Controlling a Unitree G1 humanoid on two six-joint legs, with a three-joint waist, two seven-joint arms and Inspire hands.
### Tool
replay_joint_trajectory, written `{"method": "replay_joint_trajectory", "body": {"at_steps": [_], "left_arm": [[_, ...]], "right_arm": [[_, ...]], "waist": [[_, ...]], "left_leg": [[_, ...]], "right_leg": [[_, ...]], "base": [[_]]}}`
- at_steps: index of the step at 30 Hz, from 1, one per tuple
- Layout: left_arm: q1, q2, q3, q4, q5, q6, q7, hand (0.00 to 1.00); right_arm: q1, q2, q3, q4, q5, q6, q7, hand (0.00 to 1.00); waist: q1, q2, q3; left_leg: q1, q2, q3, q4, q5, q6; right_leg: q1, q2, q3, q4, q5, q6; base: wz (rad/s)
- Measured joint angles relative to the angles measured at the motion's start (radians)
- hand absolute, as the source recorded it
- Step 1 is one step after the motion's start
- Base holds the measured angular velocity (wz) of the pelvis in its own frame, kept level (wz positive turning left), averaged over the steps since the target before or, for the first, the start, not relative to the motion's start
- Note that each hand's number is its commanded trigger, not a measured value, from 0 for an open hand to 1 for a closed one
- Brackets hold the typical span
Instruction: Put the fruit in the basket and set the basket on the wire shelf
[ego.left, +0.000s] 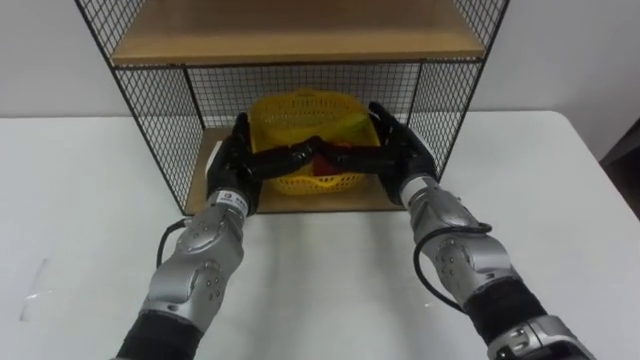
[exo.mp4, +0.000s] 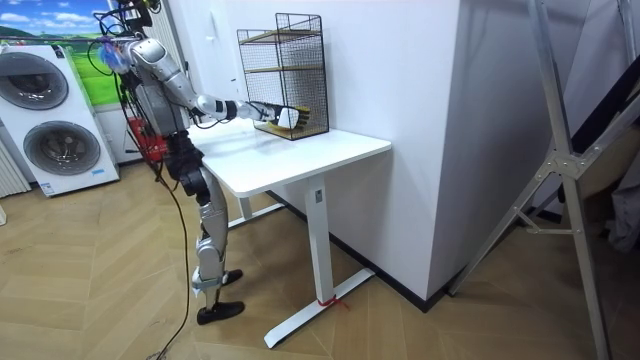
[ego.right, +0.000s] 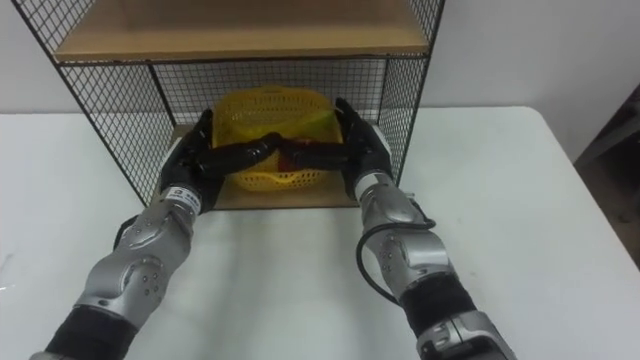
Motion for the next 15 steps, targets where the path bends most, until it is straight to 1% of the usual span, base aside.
{"method": "replay_joint_trajectory", "body": {"at_steps": [4, 8, 9, 10, 13, 15], "left_arm": [[-0.001, 0.001, 0.011, 0.004, 0.0, 0.009, 0.0, 0.0], [-0.001, 0.009, 0.012, 0.022, 0.0, 0.01, -0.003, 0.0], [0.0, 0.011, 0.013, 0.028, 0.0, 0.012, -0.003, 0.0], [0.0, 0.012, 0.013, 0.03, 0.0, 0.012, -0.003, 0.0], [0.004, 0.034, 0.015, 0.039, 0.0, 0.013, -0.006, 0.0], [0.009, 0.049, 0.025, 0.039, 0.001, 0.021, -0.008, 0.0]], "right_arm": [[0.0, -0.001, 0.0, 0.002, 0.001, 0.009, 0.006, 0.0], [0.0, -0.002, 0.001, 0.01, 0.002, 0.021, 0.01, 0.0], [0.0, -0.003, 0.0, 0.018, 0.002, 0.021, 0.01, 0.0], [0.0, -0.003, 0.0, 0.02, 0.002, 0.021, 0.01, 0.0], [0.002, -0.007, -0.001, 0.019, 0.011, 0.022, 0.013, 0.0], [0.005, -0.023, -0.012, 0.017, 0.028, 0.028, 0.013, 0.0]], "waist": [[-0.007, 0.001, -0.0016], [-0.007, 0.0, -0.0018], [-0.008, 0.0, -0.004], [-0.009, 0.0, -0.0046], [-0.009, 0.002, -0.0063], [-0.013, 0.002, -0.0106]], "left_leg": [[0.002, 0.0, 0.0, 0.001, 0.0, 0.0], [0.016, 0.0, 0.001, 0.001, 0.0, 0.0], [0.021, 0.0, 0.001, -0.001, 0.0, 0.0], [0.021, 0.0, 0.001, -0.003, 0.0, 0.0], [0.021, 0.0, 0.0, -0.008, 0.001, 0.0], [0.021, 0.0, 0.001, -0.01, 0.002, 0.0]], "right_leg": [[0.002, 0.0, 0.001, 0.001, 0.0, 0.0], [0.016, -0.001, 0.001, 0.0, 0.0, 0.0], [0.02, -0.001, 0.0, 0.0, 0.0, 0.0], [0.02, -0.001, 0.0, 0.0, 0.0, 0.0], [0.019, 0.0, 0.001, 0.001, 0.0, -0.001], [0.016, 0.0, 0.003, 0.002, 0.001, -0.001]], "base": [[0.0], [0.0], [0.0], [0.0], [0.0], [0.0]]}}
